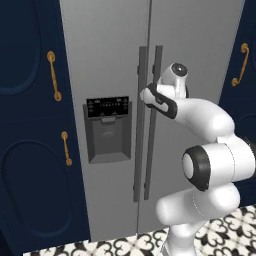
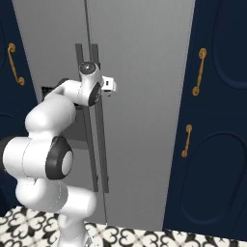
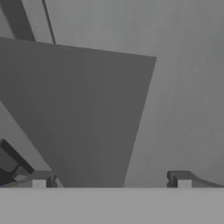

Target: Take the strawberry from the fridge and place it on top of the pancake, located on the dining counter.

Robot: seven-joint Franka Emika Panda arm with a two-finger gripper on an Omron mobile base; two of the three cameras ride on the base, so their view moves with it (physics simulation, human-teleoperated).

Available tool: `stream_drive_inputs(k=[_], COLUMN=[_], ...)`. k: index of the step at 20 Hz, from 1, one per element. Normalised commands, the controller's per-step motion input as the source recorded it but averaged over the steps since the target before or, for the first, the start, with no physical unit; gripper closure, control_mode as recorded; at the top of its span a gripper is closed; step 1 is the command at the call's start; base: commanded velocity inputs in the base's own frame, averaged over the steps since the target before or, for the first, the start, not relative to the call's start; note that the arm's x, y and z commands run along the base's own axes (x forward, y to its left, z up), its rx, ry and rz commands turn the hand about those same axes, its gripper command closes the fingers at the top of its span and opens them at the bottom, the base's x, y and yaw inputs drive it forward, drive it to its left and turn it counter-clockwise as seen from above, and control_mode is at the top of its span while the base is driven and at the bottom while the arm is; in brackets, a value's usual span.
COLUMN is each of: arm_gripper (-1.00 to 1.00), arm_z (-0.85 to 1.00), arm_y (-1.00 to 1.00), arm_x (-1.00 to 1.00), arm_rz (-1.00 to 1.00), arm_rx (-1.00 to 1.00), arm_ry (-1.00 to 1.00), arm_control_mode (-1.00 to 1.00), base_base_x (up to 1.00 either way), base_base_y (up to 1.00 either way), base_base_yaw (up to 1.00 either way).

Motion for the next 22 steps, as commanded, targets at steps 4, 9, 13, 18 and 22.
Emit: stream_drive_inputs(k=[4, 9, 13, 18, 22], arm_gripper=[-1.0, -1.0, -1.0, -1.0, -1.0], arm_z=[-0.21, -0.38, -0.13, -0.02, -0.11], arm_y=[0.0, -0.04, 0.0, 0.1, 0.21], arm_x=[0.55, 0.23, -0.08, -0.12, 0.1], arm_rz=[0.0, 0.01, 0.0, 0.0, 0.0], arm_rx=[0.0, 0.03, 0.01, 0.0, 0.0], arm_ry=[-0.22, -0.27, -0.57, -0.47, -0.27], arm_control_mode=[-1.0, -1.0, -1.0, -1.0, -1.0], base_base_x=[0.0, 0.0, 0.0, 0.0, 0.0], base_base_y=[0.0, 0.0, 0.0, 0.0, 0.0], base_base_yaw=[0.0, 0.0, 0.0, 0.0, 0.0])
